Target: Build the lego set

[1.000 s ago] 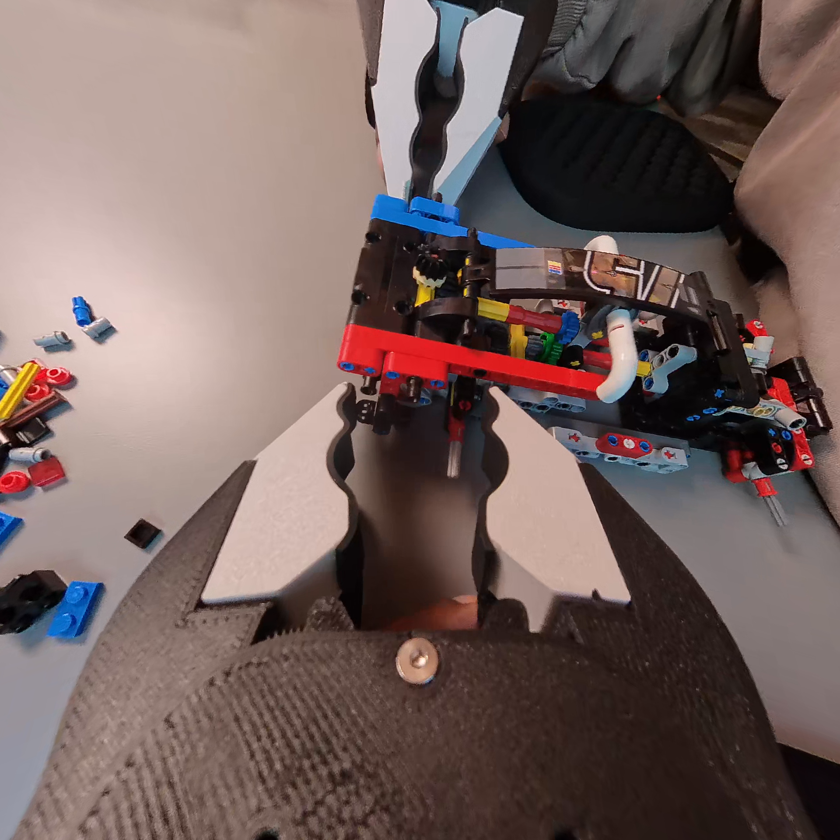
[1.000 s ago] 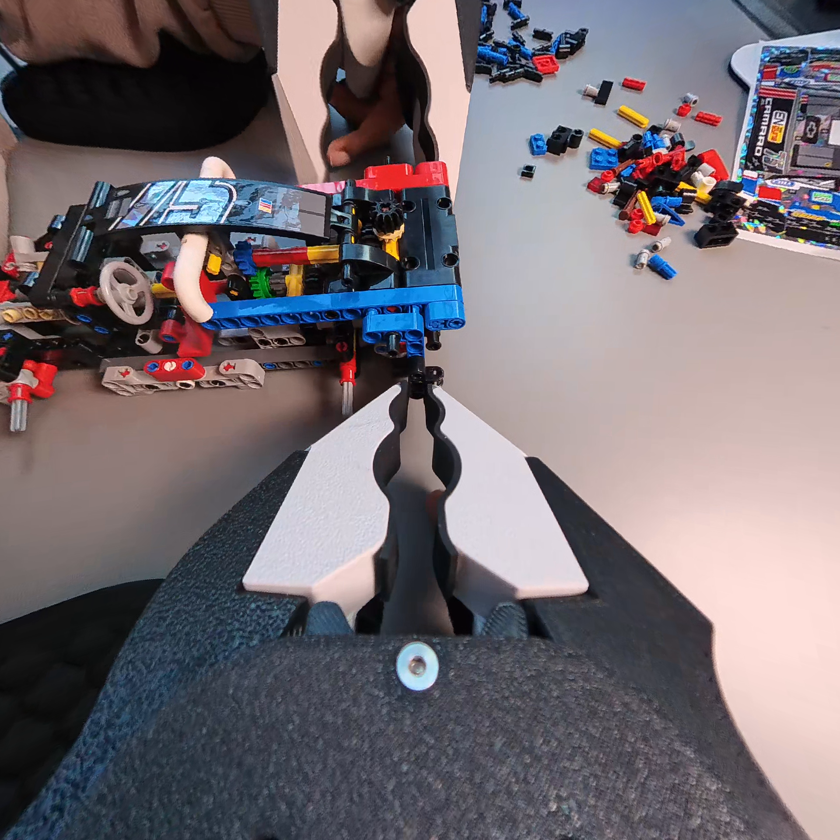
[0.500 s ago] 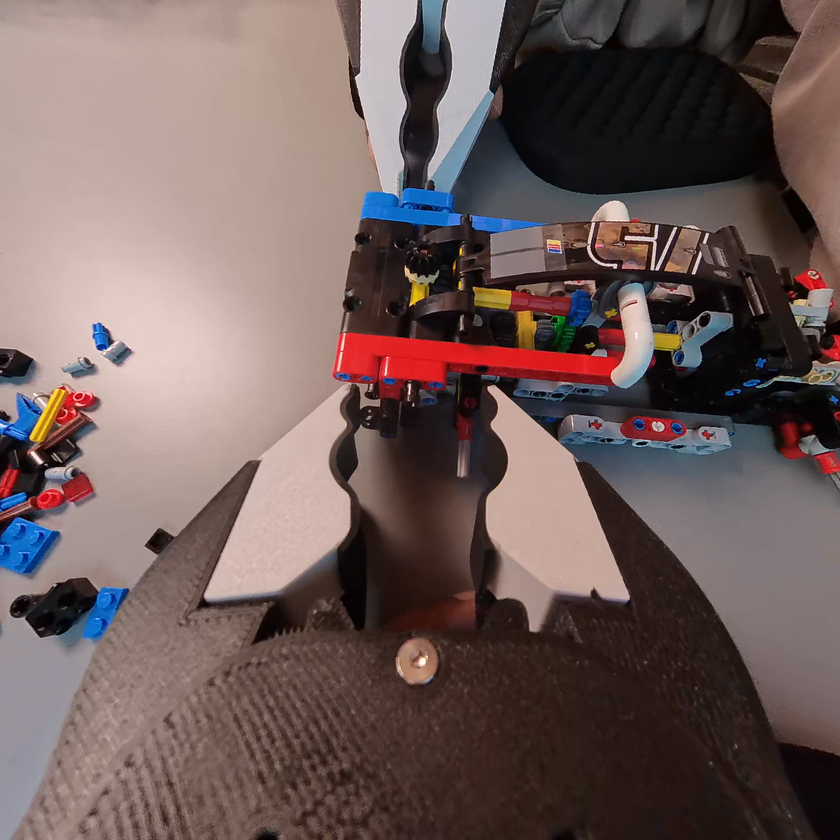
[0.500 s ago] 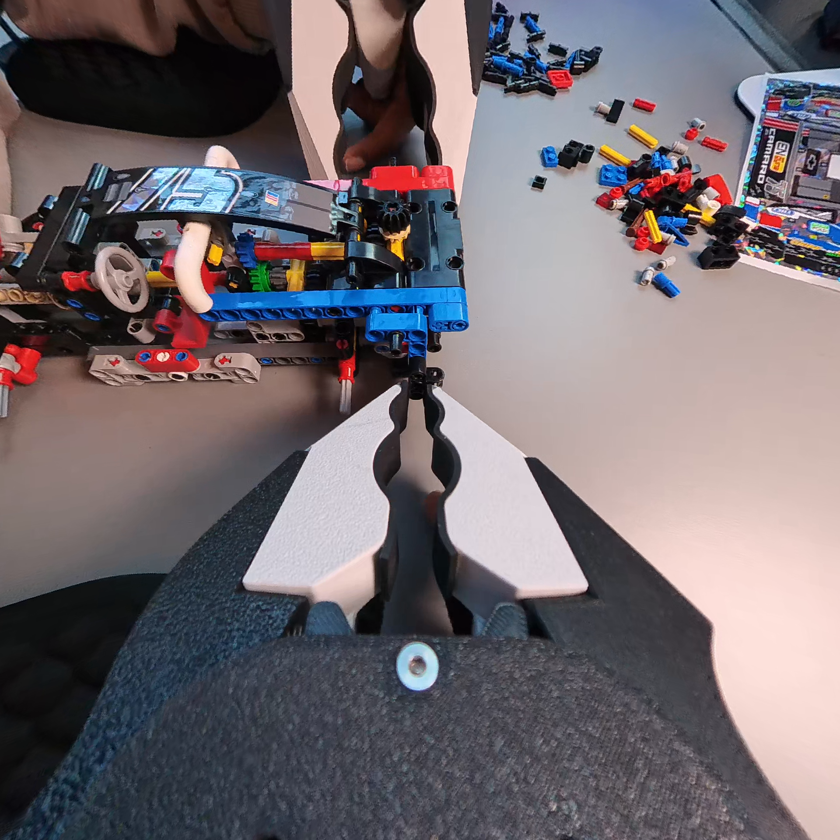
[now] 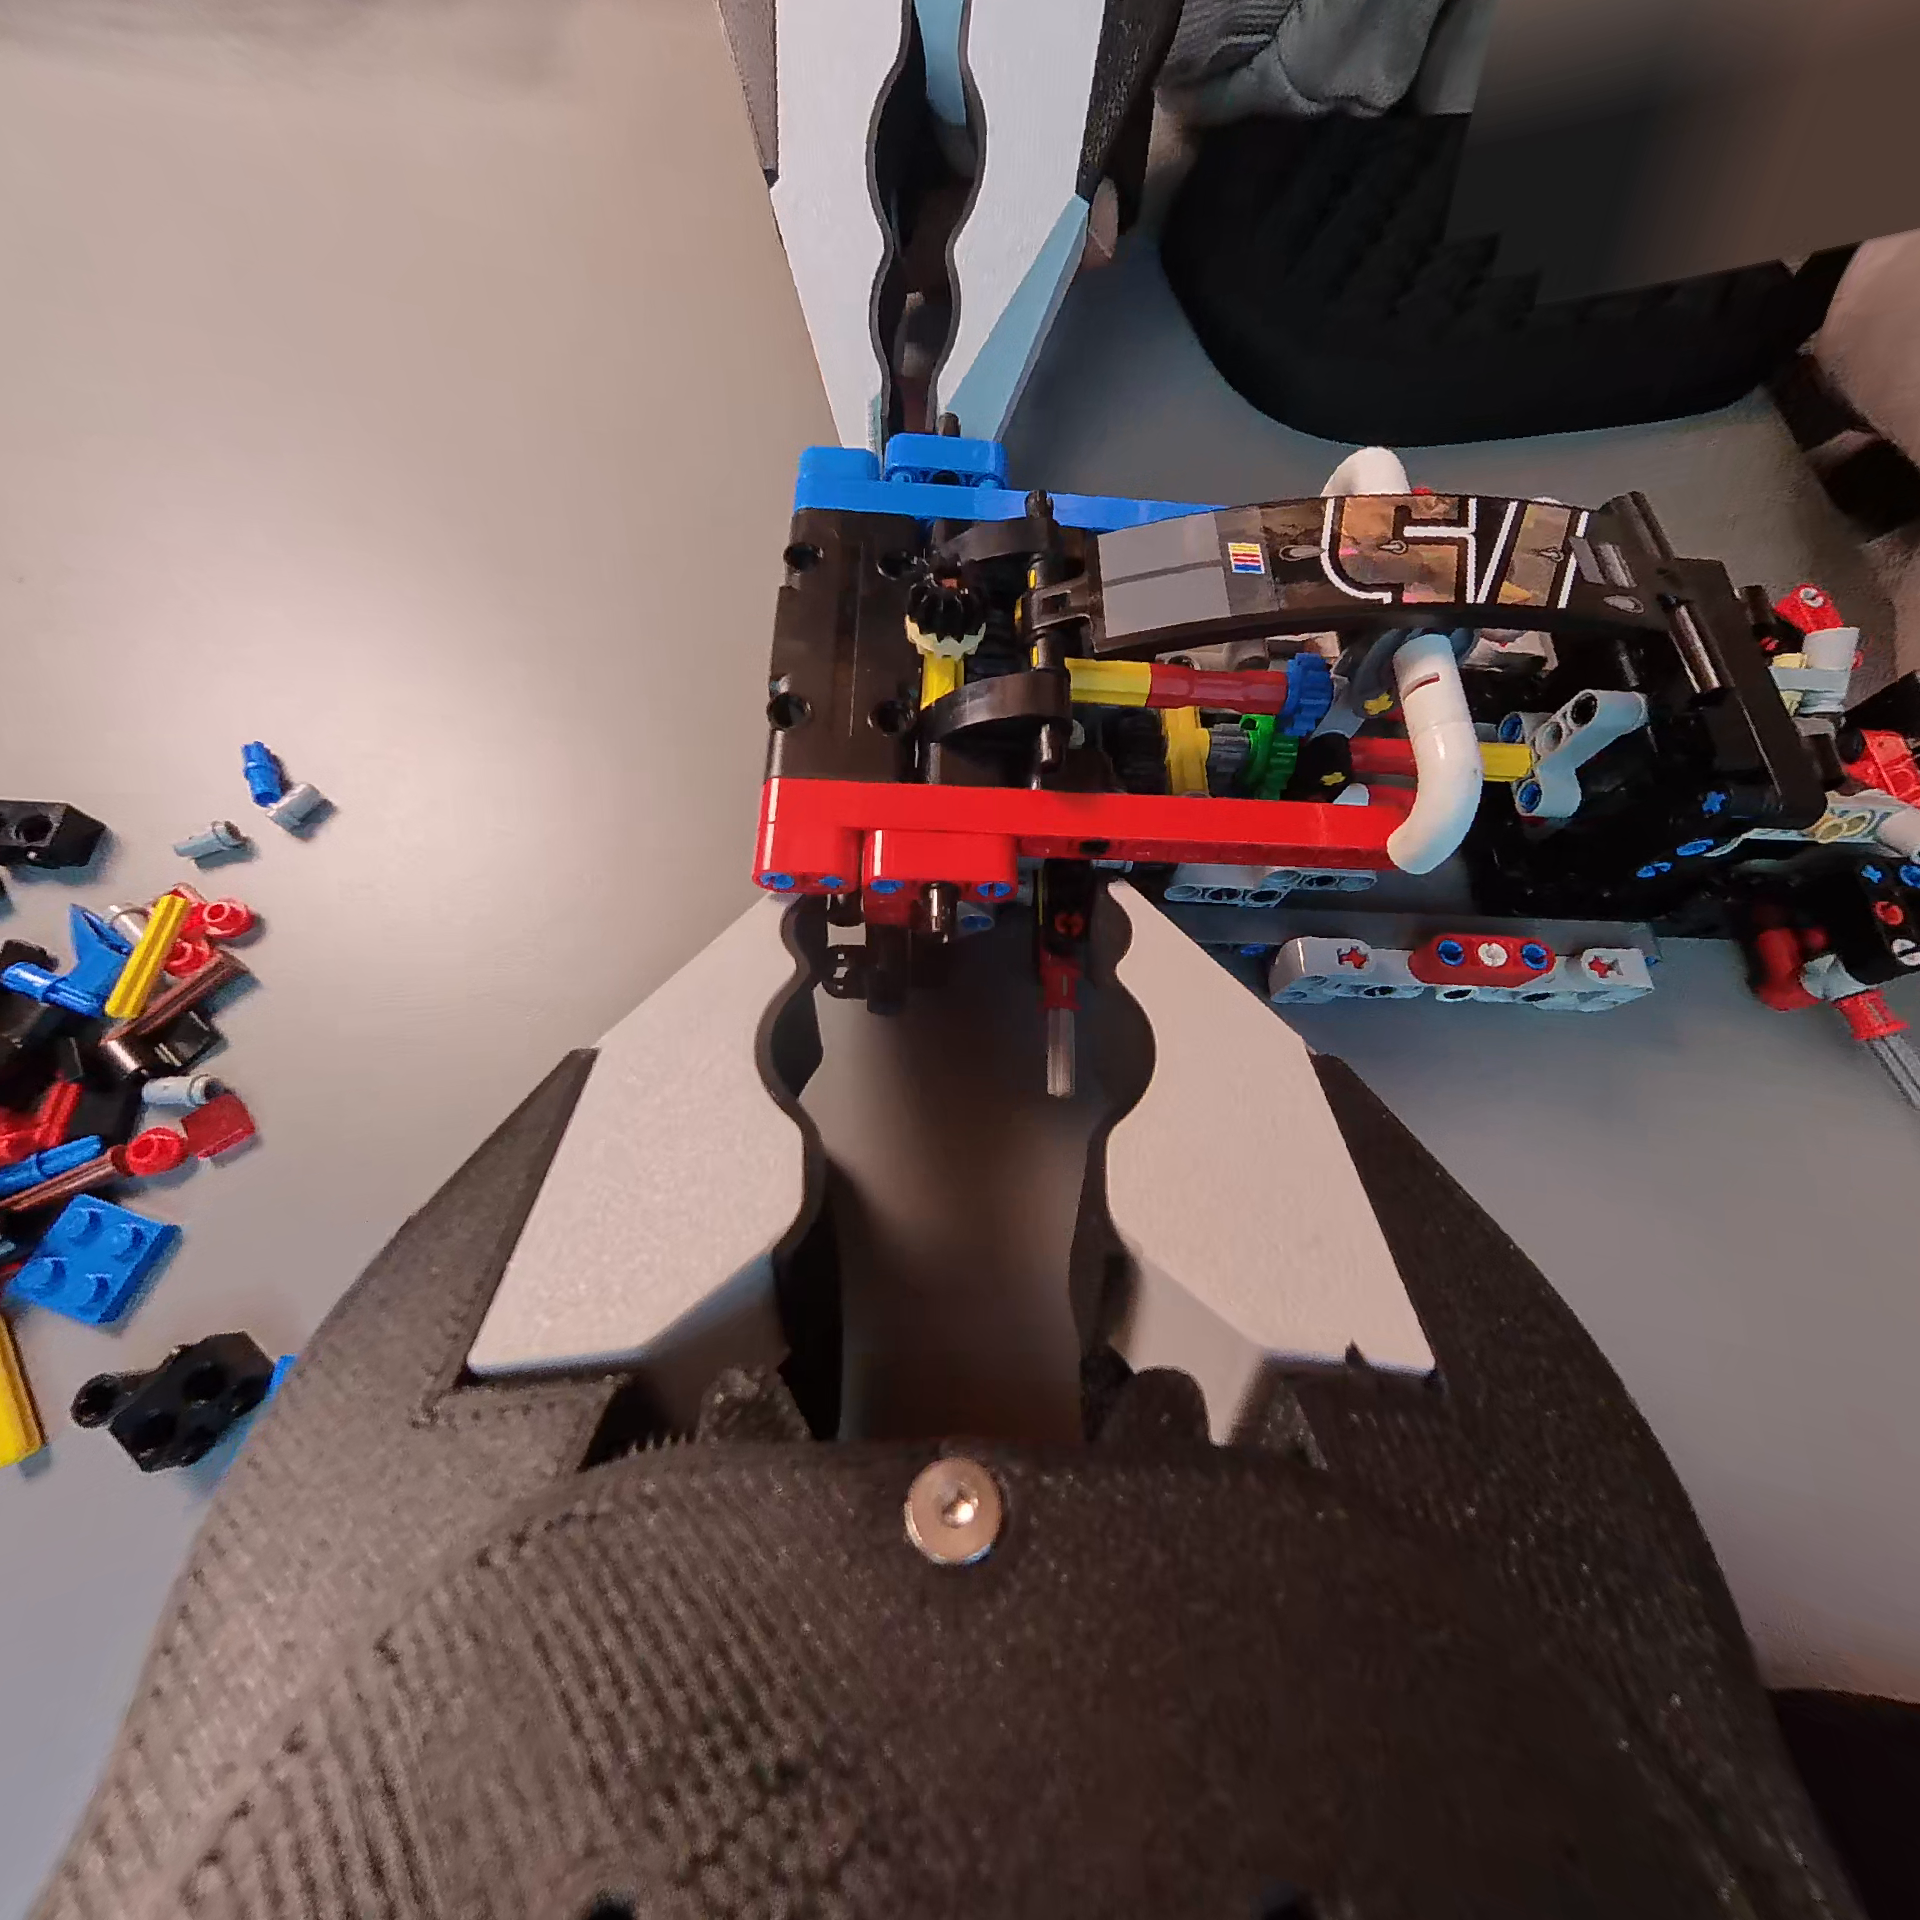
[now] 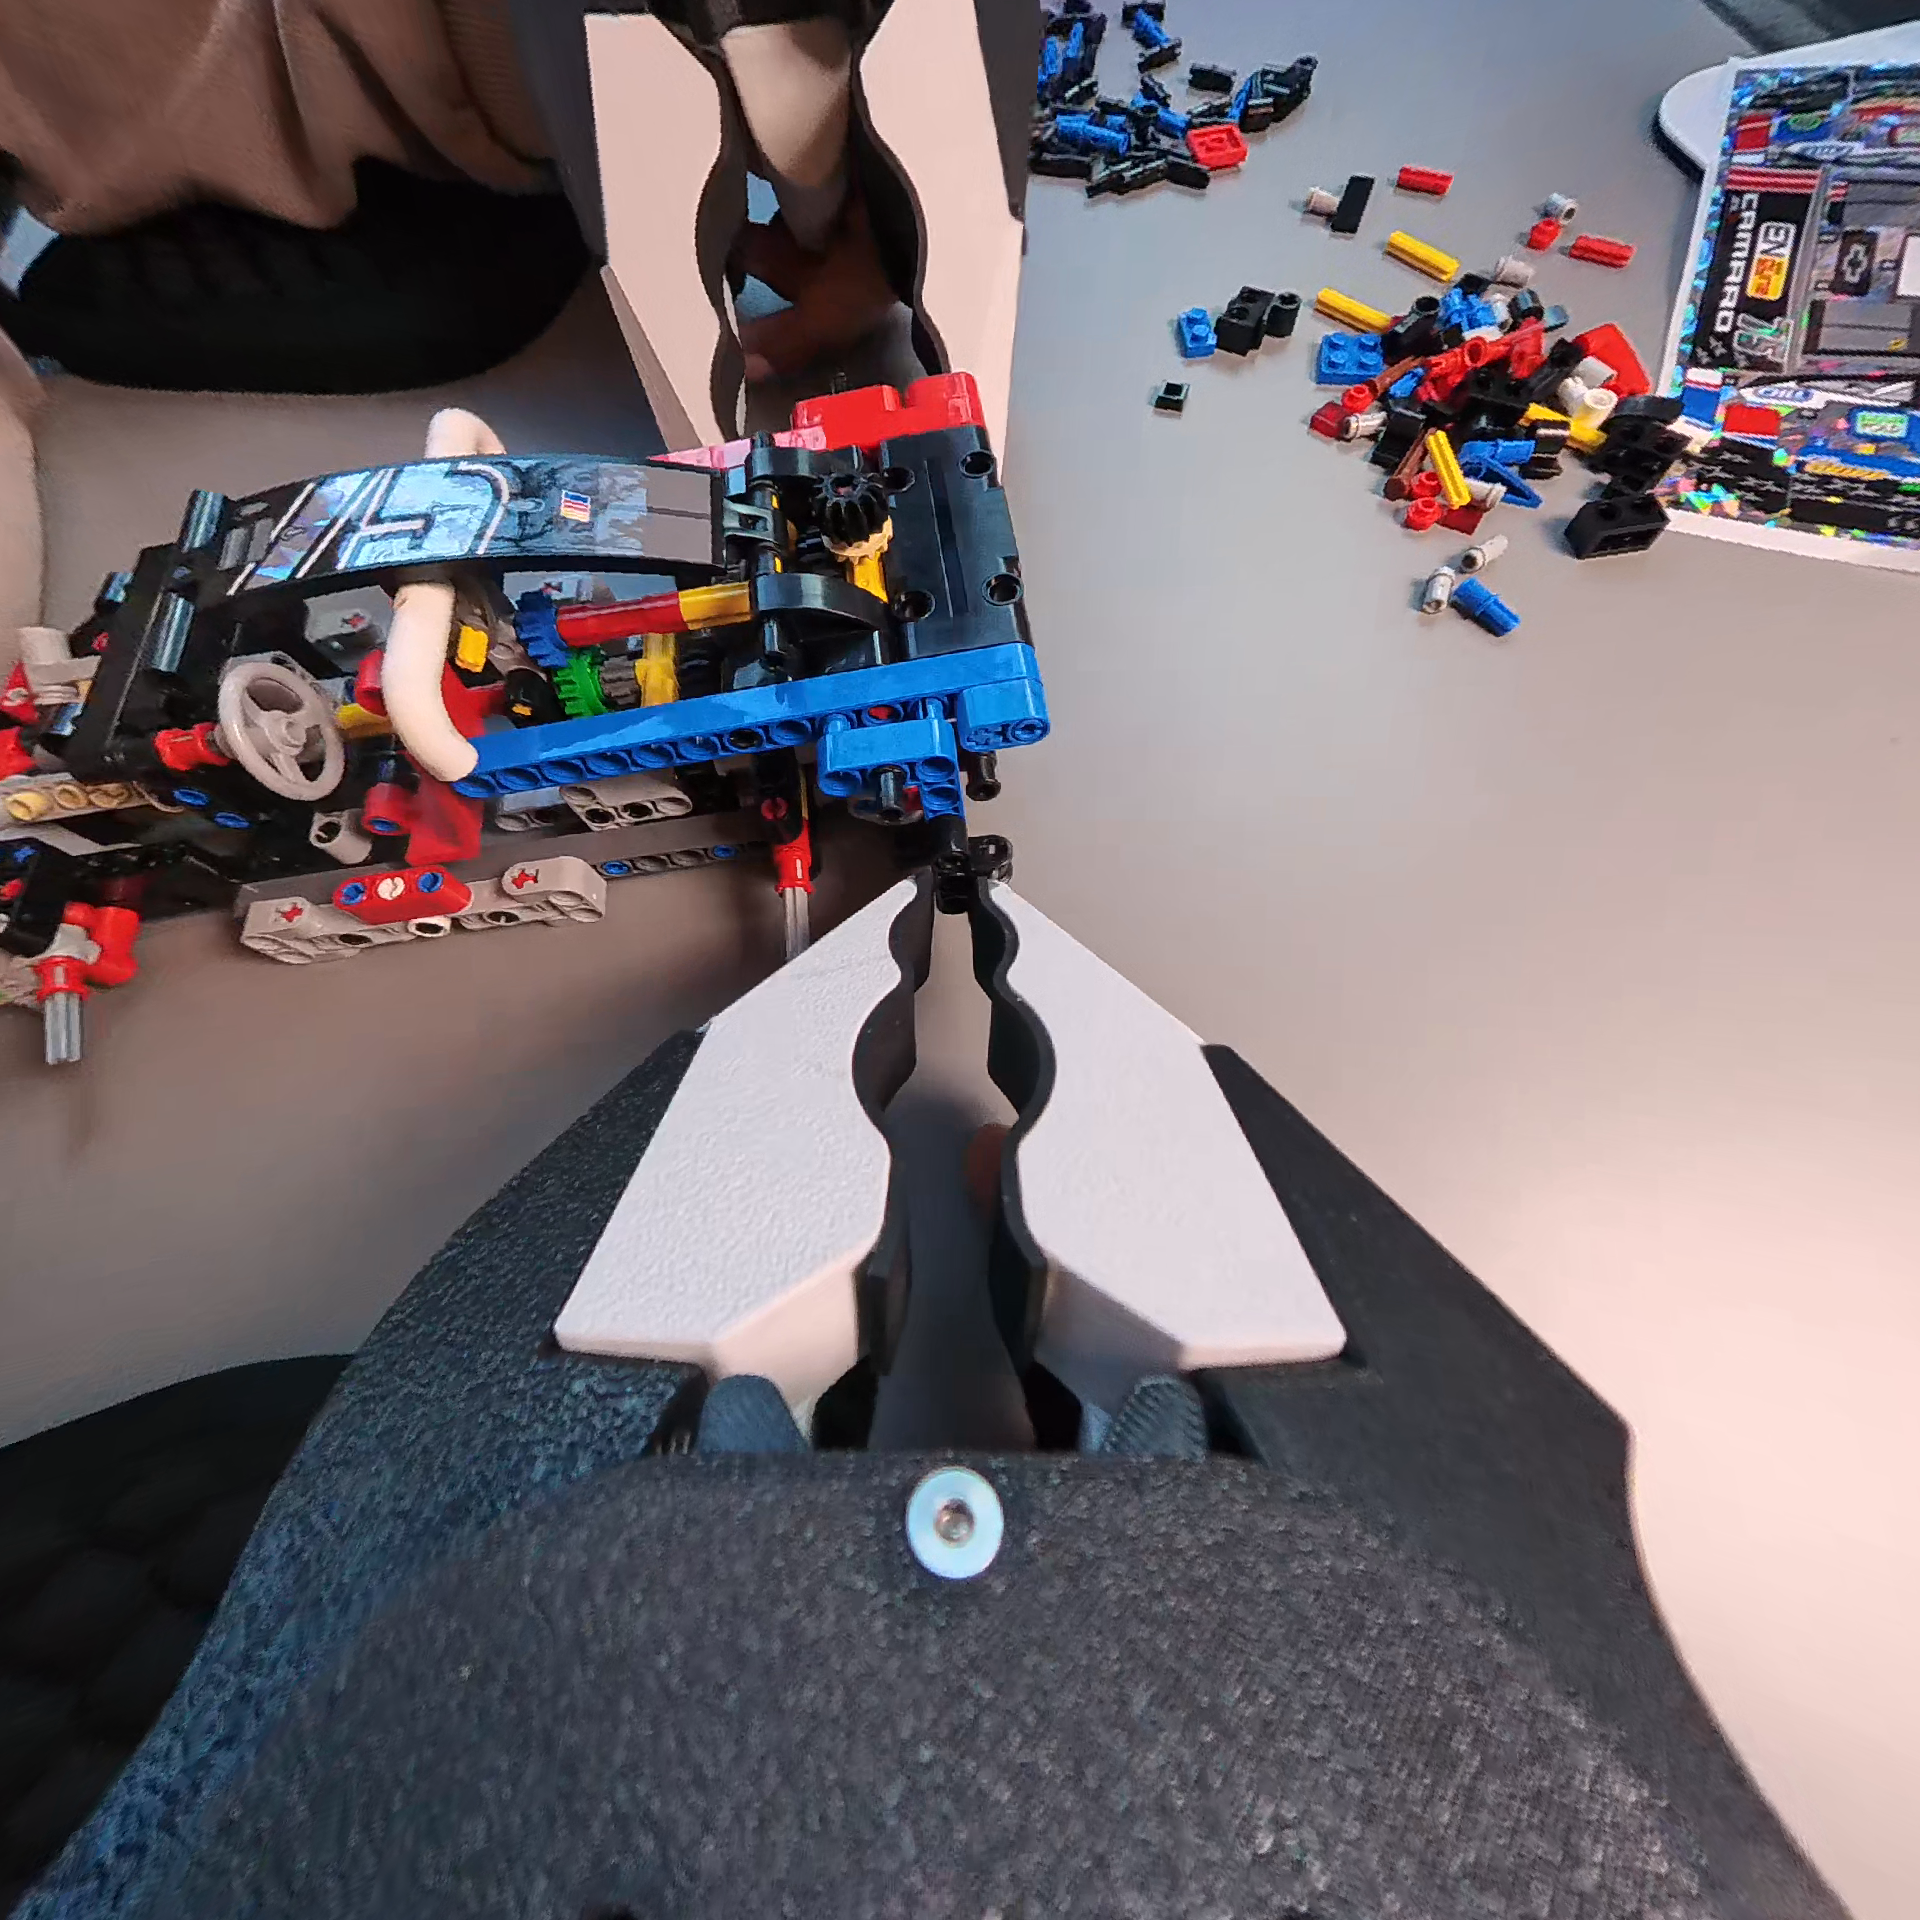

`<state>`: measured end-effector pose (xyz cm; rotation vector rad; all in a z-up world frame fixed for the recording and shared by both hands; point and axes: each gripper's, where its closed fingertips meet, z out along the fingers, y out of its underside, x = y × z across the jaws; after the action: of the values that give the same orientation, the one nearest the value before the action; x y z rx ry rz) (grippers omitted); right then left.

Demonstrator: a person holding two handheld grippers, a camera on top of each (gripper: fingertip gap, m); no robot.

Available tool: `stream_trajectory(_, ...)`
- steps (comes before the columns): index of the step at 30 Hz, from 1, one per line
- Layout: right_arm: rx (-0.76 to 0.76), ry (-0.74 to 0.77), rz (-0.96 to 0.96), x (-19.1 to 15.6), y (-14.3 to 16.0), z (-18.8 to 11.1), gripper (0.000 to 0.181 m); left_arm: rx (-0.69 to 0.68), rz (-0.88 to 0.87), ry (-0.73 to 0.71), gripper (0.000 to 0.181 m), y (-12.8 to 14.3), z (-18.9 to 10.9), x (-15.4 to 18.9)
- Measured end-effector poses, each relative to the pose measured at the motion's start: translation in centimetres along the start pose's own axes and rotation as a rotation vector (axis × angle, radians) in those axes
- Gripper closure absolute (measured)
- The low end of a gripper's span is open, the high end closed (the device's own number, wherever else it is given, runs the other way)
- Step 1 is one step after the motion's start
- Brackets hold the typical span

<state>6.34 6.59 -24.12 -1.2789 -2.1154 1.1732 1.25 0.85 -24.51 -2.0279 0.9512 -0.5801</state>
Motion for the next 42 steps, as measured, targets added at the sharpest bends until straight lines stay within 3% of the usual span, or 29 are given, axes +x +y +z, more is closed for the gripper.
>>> stream_trajectory(10,-0.079,0.088,-0.067,0.6,0.2,0.6,0.176,-0.001,0.011,-0.007,0.133,0.1,-0.2,-0.5)
stream_trajectory(33,-0.049,0.057,-0.154,1.3,-0.4,1.4,0.178,-0.012,0.035,0.031,0.134,0.4,-0.5,-1.2)
stream_trajectory(36,-0.049,0.092,-0.2,1.5,-0.2,0.8,0.176,-0.007,0.004,0.03,0.133,0.4,-0.5,-1.4)
stream_trajectory(38,-0.04,0.062,-0.184,1.2,-0.1,0.3,0.157,-0.006,0.001,0.03,0.133,0.3,-0.5,-1.5)
stream_trajectory(42,-0.016,0.061,-0.185,1.3,-0.3,0.7,0.16,-0.006,0.004,0.029,0.133,0.3,-0.5,-1.5)
